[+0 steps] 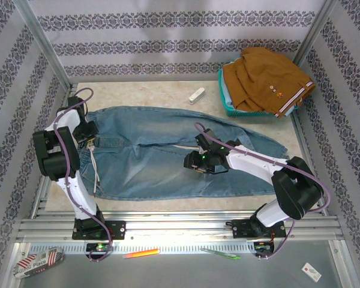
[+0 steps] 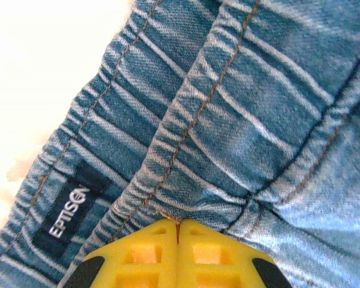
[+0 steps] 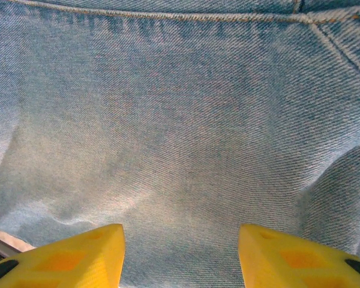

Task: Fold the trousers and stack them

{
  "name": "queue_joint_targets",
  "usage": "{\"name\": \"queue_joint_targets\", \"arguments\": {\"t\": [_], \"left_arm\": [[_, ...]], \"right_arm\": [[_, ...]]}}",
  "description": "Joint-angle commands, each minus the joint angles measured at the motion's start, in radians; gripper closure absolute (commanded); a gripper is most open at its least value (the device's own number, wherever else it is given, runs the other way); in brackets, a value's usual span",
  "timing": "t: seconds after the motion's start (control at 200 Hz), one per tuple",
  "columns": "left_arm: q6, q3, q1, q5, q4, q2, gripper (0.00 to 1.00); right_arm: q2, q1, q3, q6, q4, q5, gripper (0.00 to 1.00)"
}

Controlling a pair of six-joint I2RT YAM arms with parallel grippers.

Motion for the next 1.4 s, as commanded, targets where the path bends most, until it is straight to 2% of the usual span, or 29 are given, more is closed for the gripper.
{"name": "queue_joint_targets", "arguments": {"t": [0.0, 0.135, 0.155, 0.19, 0.21, 0.305, 0.38, 0.48, 0.54, 0.704, 0.754, 0.839, 1.104, 1.259, 1.394], "left_arm": [[0.010, -0.029, 0.012, -0.049, -0.028, -0.102, 1.00], [0.003, -0.041, 0.013, -0.106, -0.024, -0.154, 1.00], [0.001, -0.036, 0.014, -0.111, -0.028, -0.150, 0.86], [-0.003, -0.022, 0.016, -0.113, -0.037, -0.136, 0.47], [-0.003, -0.015, 0.018, -0.107, -0.041, -0.124, 0.35], [-0.004, 0.021, 0.018, -0.083, -0.059, -0.050, 0.24], [0.000, 0.036, 0.019, -0.087, -0.058, 0.006, 0.24], [0.009, 0.057, 0.022, -0.064, -0.061, 0.067, 0.32], [0.004, 0.058, 0.022, -0.059, -0.060, 0.092, 0.42], [-0.004, 0.004, 0.024, -0.037, -0.019, 0.078, 0.79], [-0.005, -0.008, 0.025, -0.040, -0.014, 0.057, 0.84], [0.004, -0.007, 0.024, -0.049, -0.034, 0.023, 1.00], [-0.013, -0.007, 0.024, -0.072, -0.102, -0.117, 1.00], [-0.005, 0.003, 0.026, -0.162, -0.134, -0.184, 1.00], [0.017, 0.045, 0.074, -0.230, -0.150, -0.204, 1.00]], "right_arm": [[-0.013, -0.011, 0.002, -0.022, 0.005, -0.013, 0.47], [-0.024, -0.011, -0.005, -0.021, 0.008, -0.013, 0.47], [-0.026, -0.011, -0.007, -0.021, 0.009, -0.013, 0.47], [-0.028, -0.011, -0.011, -0.021, 0.011, -0.012, 0.47], [-0.030, -0.011, -0.013, -0.020, 0.012, -0.010, 0.47], [-0.033, -0.011, -0.020, -0.018, 0.014, -0.009, 0.46], [-0.035, -0.010, -0.026, -0.016, 0.018, -0.009, 0.46], [-0.037, -0.012, -0.031, -0.015, 0.019, -0.001, 0.46], [-0.032, -0.012, -0.033, -0.014, 0.020, -0.002, 0.46], [-0.029, -0.014, -0.032, -0.012, 0.020, -0.006, 0.46], [-0.032, -0.013, -0.030, -0.012, 0.018, -0.006, 0.46], [-0.036, -0.013, -0.030, -0.013, 0.020, -0.004, 0.46], [-0.055, -0.014, -0.046, -0.007, 0.026, -0.012, 0.46], [-0.073, -0.016, -0.056, -0.014, 0.018, -0.007, 0.46], [-0.068, -0.028, -0.045, -0.016, -0.001, -0.029, 0.46]]}}
